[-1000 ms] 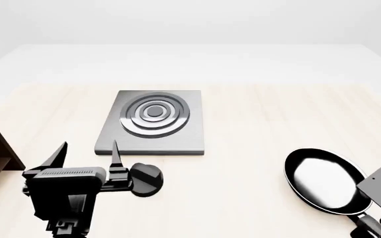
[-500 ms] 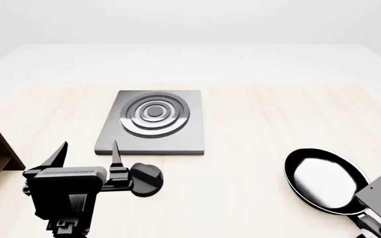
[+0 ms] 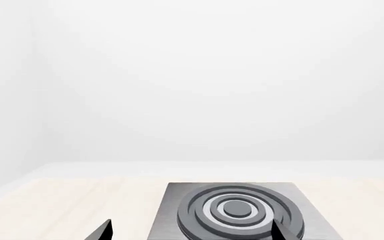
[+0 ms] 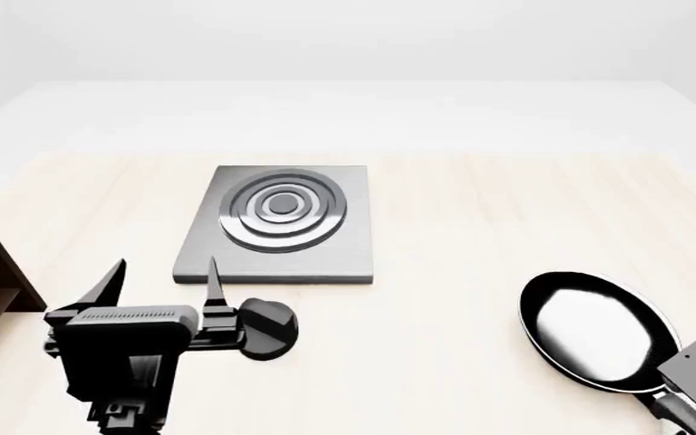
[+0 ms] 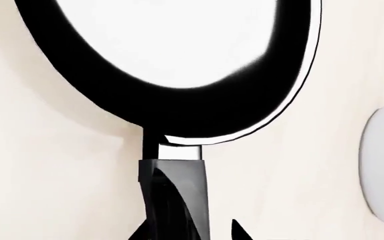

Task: Turn on the stove and put the frying pan on it.

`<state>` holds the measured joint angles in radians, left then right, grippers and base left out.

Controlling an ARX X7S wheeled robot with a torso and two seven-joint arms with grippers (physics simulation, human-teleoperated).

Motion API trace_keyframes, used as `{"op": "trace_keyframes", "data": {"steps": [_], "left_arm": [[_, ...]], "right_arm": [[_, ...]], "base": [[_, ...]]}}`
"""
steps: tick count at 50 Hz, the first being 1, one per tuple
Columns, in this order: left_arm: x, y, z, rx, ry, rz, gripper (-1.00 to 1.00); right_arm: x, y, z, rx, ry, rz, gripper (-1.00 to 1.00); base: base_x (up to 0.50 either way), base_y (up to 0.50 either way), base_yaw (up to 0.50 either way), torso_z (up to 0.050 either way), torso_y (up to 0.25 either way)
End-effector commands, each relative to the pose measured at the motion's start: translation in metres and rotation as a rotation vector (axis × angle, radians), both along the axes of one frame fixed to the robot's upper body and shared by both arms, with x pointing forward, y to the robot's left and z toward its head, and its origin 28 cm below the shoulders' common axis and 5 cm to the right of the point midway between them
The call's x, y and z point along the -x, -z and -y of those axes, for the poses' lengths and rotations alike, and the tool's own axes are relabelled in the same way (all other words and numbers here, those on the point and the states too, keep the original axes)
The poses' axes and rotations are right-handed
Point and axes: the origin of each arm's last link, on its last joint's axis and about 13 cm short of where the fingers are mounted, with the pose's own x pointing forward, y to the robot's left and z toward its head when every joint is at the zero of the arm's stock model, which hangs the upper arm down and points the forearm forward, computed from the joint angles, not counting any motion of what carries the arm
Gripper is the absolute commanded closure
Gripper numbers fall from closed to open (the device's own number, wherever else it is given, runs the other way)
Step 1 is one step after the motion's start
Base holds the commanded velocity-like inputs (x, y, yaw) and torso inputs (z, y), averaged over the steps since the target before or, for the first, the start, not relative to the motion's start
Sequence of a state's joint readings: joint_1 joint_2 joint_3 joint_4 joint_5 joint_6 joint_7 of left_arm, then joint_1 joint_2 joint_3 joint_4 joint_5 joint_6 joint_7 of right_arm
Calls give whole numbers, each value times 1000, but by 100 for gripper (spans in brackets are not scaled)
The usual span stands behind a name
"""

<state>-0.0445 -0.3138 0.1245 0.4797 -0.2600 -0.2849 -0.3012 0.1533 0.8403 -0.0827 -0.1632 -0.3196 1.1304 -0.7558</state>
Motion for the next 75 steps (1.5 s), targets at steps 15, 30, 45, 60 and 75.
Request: {"op": "trace_keyframes", "data": {"steps": [15, 30, 45, 60, 75], "left_arm": [[0, 1, 0, 1, -2, 1, -100], [1, -1, -1, 7, -4, 3, -100], [1, -2, -2, 11, -5, 3, -100], [1, -3, -3, 16, -5, 3, -100], [1, -2, -3, 18, -7, 5, -100]], "right_arm": [[-1, -24, -2, 30, 8, 141, 100], [-6, -73, -10, 25, -45, 257, 100], [-9, -114, -19, 50, -85, 360, 100], [-27, -137, -33, 69, -114, 485, 100], [-53, -146, -53, 55, -154, 619, 100]], "base": [[1, 0, 0, 0, 0], [0, 0, 0, 0, 0], [0, 0, 0, 0, 1], [0, 0, 0, 0, 1], [0, 0, 0, 0, 2]]}}
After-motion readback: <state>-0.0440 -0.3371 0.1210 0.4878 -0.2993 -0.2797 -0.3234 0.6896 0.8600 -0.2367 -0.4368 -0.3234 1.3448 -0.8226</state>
